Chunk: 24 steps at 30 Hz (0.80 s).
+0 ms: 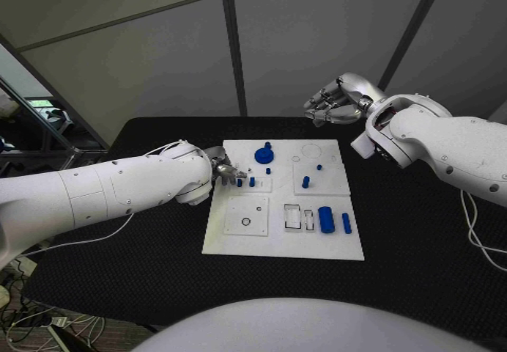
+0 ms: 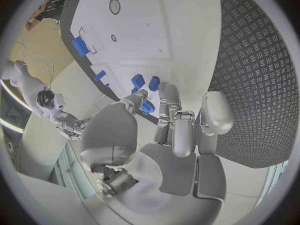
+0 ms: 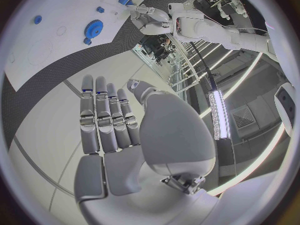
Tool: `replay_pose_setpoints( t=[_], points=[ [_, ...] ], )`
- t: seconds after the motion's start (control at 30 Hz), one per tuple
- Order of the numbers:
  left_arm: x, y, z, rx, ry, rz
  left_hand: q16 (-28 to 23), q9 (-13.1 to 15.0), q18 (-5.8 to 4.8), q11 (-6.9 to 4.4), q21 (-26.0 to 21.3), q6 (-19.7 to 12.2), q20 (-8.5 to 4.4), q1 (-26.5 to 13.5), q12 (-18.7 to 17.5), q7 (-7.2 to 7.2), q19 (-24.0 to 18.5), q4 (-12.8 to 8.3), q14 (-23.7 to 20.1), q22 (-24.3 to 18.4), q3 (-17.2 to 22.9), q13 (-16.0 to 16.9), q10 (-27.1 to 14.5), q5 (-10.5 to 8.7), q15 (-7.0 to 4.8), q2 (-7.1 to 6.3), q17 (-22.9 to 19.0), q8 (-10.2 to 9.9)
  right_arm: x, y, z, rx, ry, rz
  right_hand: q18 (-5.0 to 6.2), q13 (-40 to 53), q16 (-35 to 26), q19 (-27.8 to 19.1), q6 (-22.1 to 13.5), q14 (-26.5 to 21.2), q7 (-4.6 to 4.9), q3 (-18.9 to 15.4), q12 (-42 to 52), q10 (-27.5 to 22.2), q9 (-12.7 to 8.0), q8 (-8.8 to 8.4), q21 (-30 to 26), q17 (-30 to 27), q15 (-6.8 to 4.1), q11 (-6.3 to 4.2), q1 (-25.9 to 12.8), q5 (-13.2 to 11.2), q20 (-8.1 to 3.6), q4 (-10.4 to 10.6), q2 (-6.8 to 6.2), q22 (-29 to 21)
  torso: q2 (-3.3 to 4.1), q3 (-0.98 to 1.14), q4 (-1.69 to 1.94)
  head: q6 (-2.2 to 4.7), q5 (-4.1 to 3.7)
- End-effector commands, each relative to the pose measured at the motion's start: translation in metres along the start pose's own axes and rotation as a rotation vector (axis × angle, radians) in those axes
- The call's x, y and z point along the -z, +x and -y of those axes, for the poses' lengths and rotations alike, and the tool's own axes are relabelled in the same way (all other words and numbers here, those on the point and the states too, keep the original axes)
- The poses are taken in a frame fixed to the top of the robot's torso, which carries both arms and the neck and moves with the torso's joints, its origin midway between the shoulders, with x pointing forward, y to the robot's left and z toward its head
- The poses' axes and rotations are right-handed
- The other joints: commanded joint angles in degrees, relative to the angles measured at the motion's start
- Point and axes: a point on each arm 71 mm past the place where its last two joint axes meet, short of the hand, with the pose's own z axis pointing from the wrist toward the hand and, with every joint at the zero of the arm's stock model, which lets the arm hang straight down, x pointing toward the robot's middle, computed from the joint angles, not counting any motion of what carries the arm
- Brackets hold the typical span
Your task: Assemble the parts on the task board
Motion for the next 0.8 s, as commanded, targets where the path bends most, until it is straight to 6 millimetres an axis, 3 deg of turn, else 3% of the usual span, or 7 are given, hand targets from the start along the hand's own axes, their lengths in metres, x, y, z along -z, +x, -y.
replay_pose_setpoints(
  t=[0.03,0.37,0.53,0.57,0.63,0.67,0.8],
  points=[
    [0.001,-0.002,-0.001,0.01,-0.001,0.023,0.28,-0.09,-0.87,0.09,0.16,0.61,0.11,-0.33,0.26,-0.01,0.46,0.18,3.88,8.67,-0.54,0.07,-0.33,-0.2,0.14,0.48,8.92,-0.03,0.0,-0.001,-0.001,0.003,-0.006,0.0,0.27,0.03,-0.09,0.5,-0.37,-0.02,0.22,0.28,-0.28,-0.15,-0.03,-0.12,-0.21,-0.07,0.35,0.31,0.46,0.35,-0.09,-0.13,-0.1,-0.07,0.0,0.01,0.0,-0.01,0.0],
    [0.003,-0.006,-0.006,0.046,0.001,0.055,-0.04,-0.3,-0.61,0.15,-1.3,0.37,0.13,0.1,0.26,0.06,-0.04,0.54,3.56,8.31,-1.36,0.06,-0.62,-0.12,0.18,0.72,8.1,-0.13,0.0,-0.001,-0.001,0.003,-0.007,-0.001,0.26,0.03,-0.08,0.51,-0.38,-0.02,0.24,0.27,-0.28,-0.15,-0.03,-0.12,-0.23,-0.08,0.37,0.33,0.41,0.34,-0.08,-0.09,-0.12,-0.07,0.01,-0.06,0.04,-0.01,-0.07],
    [0.005,-0.017,-0.004,0.142,0.058,0.087,-2.83,-1.24,0.78,1.42,-10.3,-2.36,0.91,2.2,-0.42,1.39,-3.76,1.83,0.59,6.12,-4.18,-0.32,-3.82,0.05,1.27,0.79,1.73,-1.02,0.0,-0.001,0.0,0.003,-0.007,0.0,0.26,0.03,-0.08,0.51,-0.38,-0.02,0.24,0.27,-0.28,-0.15,-0.03,-0.12,-0.23,-0.08,0.37,0.33,0.41,0.34,-0.08,-0.09,-0.12,-0.07,-0.01,0.03,-0.02,-0.01,-0.14],
    [0.006,-0.021,-0.003,0.18,0.094,0.099,-5.91,-1.92,1.98,2.37,-18.77,-4.82,1.48,3.03,-1.4,2.5,-7.45,2.27,-2.74,4.01,-5.09,-0.79,-6.4,0.09,2.04,0.7,-4.68,-2.11,0.0,-0.001,0.0,0.003,-0.006,0.001,0.26,0.03,-0.08,0.51,-0.38,-0.02,0.24,0.27,-0.28,-0.15,-0.03,-0.12,-0.23,-0.08,0.37,0.33,0.41,0.34,-0.08,-0.09,-0.12,-0.07,-0.01,0.06,-0.03,-0.01,-0.23],
    [0.006,-0.024,-0.001,0.216,0.139,0.114,-10.93,-2.79,3.33,4.03,-30.47,-7.62,2.53,4.3,-2.67,4.14,-13.27,2.73,-8.2,0.79,-6.48,-1.49,-10.08,0.03,3.51,0.83,-13.48,-3.34,0.0,-0.001,0.0,0.004,-0.006,0.001,0.26,0.03,-0.08,0.51,-0.38,-0.02,0.24,0.27,-0.28,-0.15,-0.03,-0.12,-0.23,-0.08,0.37,0.33,0.41,0.34,-0.08,-0.09,-0.12,-0.07,-0.01,0.06,0.01,-0.01,-0.34],
    [0.007,-0.026,0.001,0.232,0.167,0.121,-15.47,-3.41,3.93,4.88,-36.31,-9.25,3.22,5.33,-3.17,5.04,-16.44,2.93,-12.82,-1.21,-7.52,-1.88,-12.13,-0.03,4.34,0.98,-20.68,-4.03,0.0,-0.001,0.0,0.004,-0.006,0.001,0.26,0.03,-0.08,0.51,-0.38,-0.02,0.24,0.27,-0.28,-0.15,-0.03,-0.12,-0.23,-0.08,0.37,0.33,0.41,0.34,-0.08,-0.09,-0.12,-0.07,-0.02,0.06,0.04,-0.01,-0.37],
    [0.009,-0.026,0.014,0.23,0.274,0.137,-27.33,-5.15,4.26,6.47,-40.9,-12.38,4.9,10.03,-3.78,6.63,-18.78,2.09,-22.5,-4.8,-10.09,-2.99,-16.56,-0.12,5.87,1.08,-36.65,-5.2,0.0,-0.001,0.001,0.004,-0.006,0.002,0.25,0.03,-0.08,0.53,-0.37,0.0,0.21,0.3,-0.27,-0.14,-0.03,-0.12,-0.28,-0.12,0.38,0.33,0.37,0.35,-0.07,-0.03,-0.07,-0.08,0.05,0.05,-0.05,-0.01,-0.6]
  ],
)
